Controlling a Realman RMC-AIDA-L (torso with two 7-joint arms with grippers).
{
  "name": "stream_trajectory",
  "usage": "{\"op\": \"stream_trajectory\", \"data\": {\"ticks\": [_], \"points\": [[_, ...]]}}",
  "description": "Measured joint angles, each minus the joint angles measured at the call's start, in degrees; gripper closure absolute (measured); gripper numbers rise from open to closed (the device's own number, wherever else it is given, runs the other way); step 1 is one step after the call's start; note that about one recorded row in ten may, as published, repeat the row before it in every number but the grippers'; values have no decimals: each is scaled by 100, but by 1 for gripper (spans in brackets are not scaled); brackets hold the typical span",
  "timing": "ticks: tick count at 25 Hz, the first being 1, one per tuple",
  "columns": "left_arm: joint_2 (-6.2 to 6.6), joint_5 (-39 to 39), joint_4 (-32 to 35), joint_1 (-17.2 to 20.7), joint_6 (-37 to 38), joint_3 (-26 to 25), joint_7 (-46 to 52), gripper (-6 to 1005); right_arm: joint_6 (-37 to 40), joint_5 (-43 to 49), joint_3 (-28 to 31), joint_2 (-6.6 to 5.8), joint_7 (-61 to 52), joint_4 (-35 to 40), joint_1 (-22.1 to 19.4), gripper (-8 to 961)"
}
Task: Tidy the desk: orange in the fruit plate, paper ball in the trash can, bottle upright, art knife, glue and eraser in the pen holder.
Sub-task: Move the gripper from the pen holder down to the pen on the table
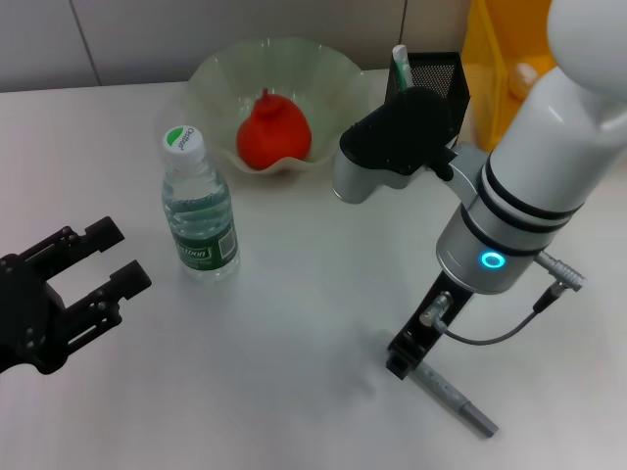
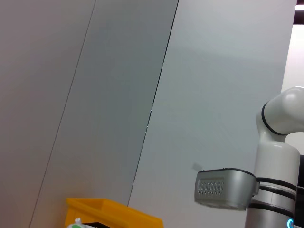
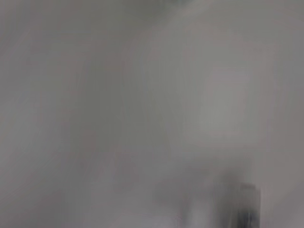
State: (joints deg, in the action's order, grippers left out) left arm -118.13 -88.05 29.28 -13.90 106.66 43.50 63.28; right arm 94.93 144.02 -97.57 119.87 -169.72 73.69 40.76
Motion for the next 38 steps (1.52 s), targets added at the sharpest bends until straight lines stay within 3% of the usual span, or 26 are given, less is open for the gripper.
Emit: {"op": "stream_trajectory", "data": {"ticks": [16, 38], "points": [[0, 8, -19, -35, -23, 0, 0, 369, 288, 335, 213, 0, 0, 193, -71, 694], [0, -2, -19, -17, -23, 0, 0, 368, -118, 207, 8, 0, 5, -247, 6, 698]]}}
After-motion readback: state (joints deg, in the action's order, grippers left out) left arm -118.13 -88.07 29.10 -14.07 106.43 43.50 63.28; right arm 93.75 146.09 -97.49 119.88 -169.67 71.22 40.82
